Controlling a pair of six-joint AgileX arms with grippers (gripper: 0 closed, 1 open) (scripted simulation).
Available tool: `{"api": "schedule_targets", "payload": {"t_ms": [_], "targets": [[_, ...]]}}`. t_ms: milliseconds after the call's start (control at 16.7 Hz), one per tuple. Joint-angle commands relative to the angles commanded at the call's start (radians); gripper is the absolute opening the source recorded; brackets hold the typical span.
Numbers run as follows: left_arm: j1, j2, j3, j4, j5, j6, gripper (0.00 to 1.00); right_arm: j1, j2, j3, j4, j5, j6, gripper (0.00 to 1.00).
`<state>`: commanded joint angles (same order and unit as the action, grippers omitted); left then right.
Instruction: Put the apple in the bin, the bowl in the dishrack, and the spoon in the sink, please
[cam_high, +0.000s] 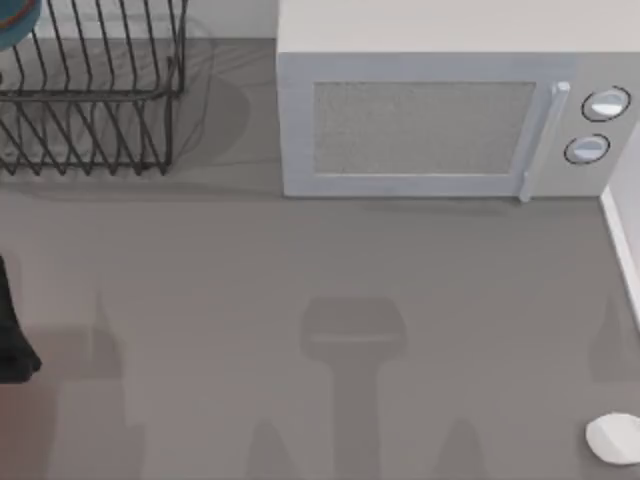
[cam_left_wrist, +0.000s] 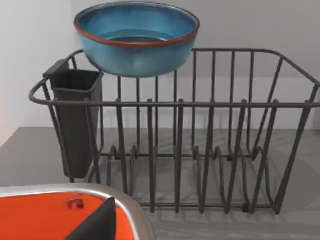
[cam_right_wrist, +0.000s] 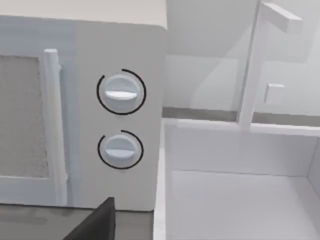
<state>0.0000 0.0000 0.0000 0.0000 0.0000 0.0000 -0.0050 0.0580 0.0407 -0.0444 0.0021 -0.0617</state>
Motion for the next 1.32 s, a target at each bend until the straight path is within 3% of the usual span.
{"api": "schedule_targets", "payload": {"t_ms": [300,720,960,1320], "targets": [[0.0,0.0,0.0,0.0,0.0,0.0,1.0,-0.013,0.258,0.172,-0.192,0.0,-0.316,1.0],[0.0,0.0,0.0,0.0,0.0,0.0,1.0,-0.038,0.782,0.476,-0.587,-0.001,-1.041,1.0],[0.0,0.0,0.0,0.0,0.0,0.0,1.0,-0.054,1.056,0.639,-0.793,0.0,-1.379,1.0],[0.0,0.0,0.0,0.0,0.0,0.0,1.0,-0.067,1.312,0.823,-0.981,0.002,-1.739,1.0]]}}
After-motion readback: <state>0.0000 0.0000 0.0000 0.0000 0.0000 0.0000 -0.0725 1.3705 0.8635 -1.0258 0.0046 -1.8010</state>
